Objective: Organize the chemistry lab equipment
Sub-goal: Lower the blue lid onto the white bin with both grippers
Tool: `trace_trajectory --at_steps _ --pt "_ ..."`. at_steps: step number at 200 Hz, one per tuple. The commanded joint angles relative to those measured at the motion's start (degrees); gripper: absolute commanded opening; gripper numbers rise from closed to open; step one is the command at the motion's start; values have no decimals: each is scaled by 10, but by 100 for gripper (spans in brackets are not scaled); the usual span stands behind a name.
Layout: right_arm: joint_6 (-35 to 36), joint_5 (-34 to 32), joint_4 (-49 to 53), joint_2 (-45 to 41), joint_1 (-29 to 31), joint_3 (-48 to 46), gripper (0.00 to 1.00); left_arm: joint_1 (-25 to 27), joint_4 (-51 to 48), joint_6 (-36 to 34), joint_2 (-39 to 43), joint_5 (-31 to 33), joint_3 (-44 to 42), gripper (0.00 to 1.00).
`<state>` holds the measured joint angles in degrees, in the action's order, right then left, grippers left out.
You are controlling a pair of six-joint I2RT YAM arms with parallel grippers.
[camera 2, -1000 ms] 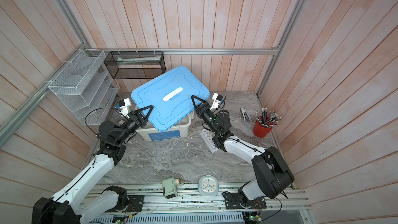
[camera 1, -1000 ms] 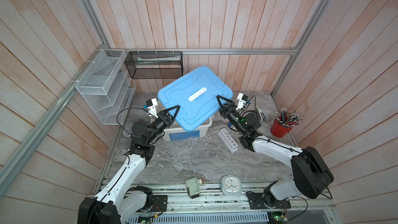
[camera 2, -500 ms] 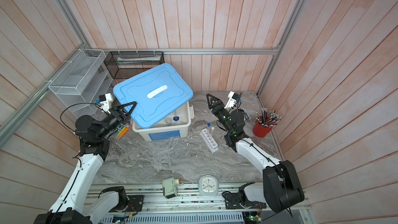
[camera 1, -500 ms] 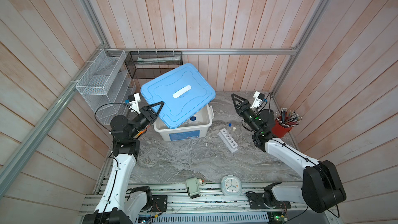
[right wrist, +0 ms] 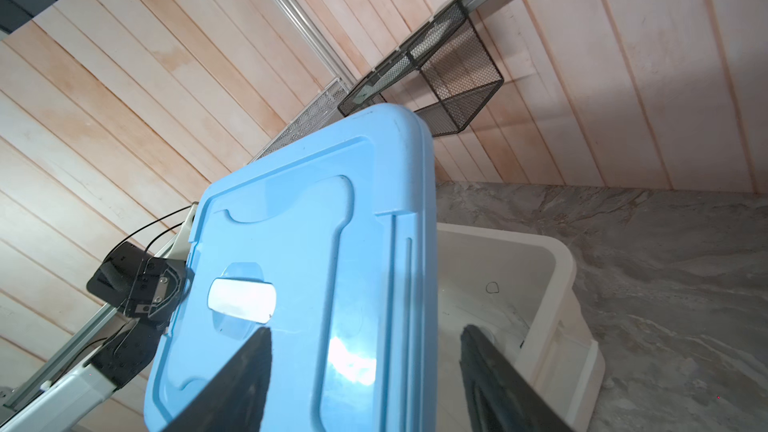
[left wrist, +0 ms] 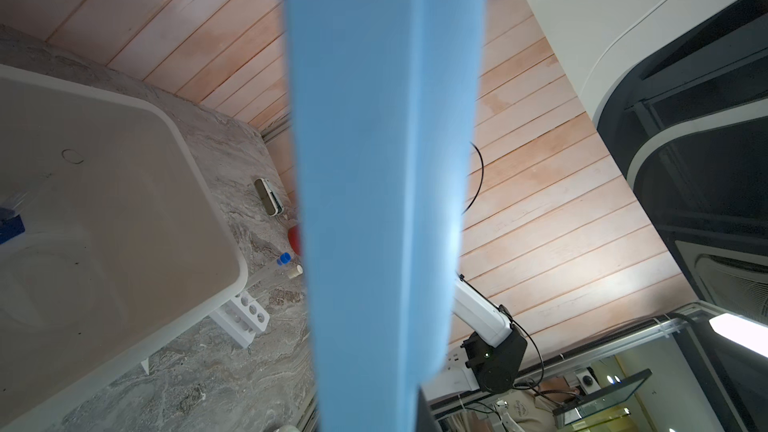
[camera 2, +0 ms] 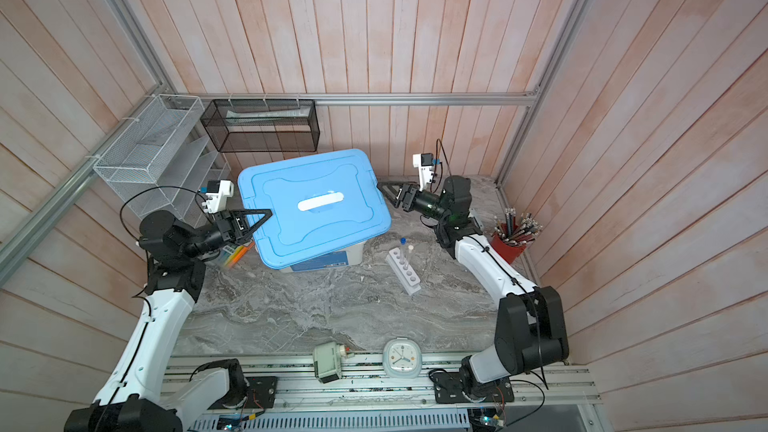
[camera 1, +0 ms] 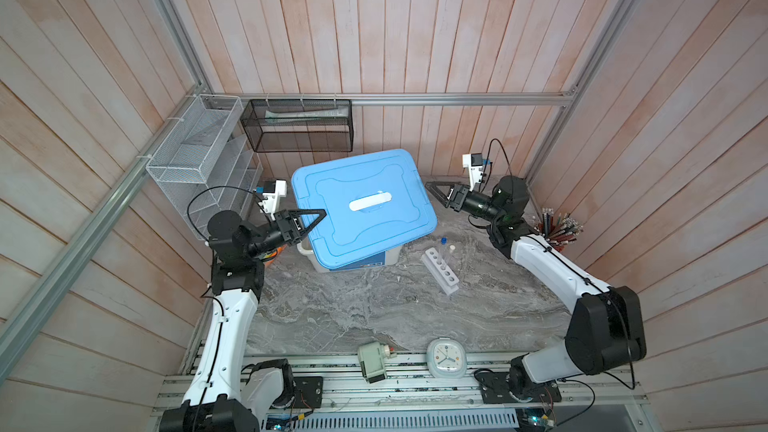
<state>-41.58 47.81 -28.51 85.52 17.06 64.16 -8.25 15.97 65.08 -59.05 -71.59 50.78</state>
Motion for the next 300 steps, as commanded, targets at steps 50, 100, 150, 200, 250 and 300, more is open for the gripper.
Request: trace_trajectory --at_steps 50,100,150,200,250,300 --pt "44 40 38 35 18 29 68 -3 -5 -36 3 -31 19 0" --pt "89 19 100 38 11 46 68 -4 -28 -57 3 -34 29 0" --pt "64 42 66 45 9 41 61 -4 -50 -81 1 -32 30 0" --pt "22 71 -5 57 11 15 47 -15 -22 -85 -18 -27 15 0" --pt "3 69 -30 78 19 18 42 -40 2 -89 -43 -23 4 0" --pt "-21 63 -59 129 48 43 42 -53 -37 -142 -77 -8 -9 0"
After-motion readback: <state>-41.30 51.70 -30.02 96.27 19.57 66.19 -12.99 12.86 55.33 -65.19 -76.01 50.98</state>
